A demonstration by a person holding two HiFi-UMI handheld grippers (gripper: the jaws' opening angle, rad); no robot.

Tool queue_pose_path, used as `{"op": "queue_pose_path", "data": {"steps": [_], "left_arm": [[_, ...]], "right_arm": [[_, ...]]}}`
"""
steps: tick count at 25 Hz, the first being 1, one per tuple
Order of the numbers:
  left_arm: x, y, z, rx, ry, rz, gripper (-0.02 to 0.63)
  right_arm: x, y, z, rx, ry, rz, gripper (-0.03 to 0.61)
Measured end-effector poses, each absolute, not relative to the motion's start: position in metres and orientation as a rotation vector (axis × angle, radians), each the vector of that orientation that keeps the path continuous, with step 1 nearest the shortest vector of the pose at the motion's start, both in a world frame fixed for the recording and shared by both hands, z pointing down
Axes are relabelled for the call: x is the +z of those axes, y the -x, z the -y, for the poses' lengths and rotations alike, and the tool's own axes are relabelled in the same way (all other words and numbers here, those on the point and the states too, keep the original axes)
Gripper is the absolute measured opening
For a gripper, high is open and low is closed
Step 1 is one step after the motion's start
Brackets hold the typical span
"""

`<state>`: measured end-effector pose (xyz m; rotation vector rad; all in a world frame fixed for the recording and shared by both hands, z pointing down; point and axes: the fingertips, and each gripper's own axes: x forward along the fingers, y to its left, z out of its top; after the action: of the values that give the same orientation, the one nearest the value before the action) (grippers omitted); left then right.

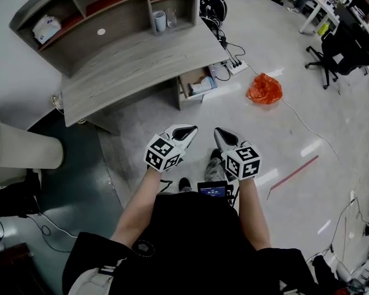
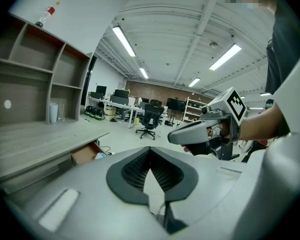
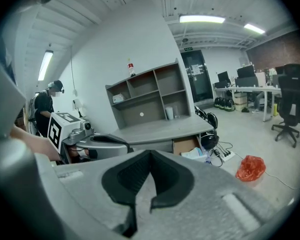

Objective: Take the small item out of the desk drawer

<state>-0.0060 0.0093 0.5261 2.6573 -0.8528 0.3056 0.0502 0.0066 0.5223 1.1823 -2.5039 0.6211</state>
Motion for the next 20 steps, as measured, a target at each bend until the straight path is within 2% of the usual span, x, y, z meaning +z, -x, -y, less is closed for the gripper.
{"op": "queue_pose_path", "data": {"steps": [20], "left_arm": [[0.531,-0.036,0.109,0.345,-2.564,0.979,0.0]], "right_arm": [[0.525,-0.091,0.121,0.616,-1.015,2.547,-0.002]]}}
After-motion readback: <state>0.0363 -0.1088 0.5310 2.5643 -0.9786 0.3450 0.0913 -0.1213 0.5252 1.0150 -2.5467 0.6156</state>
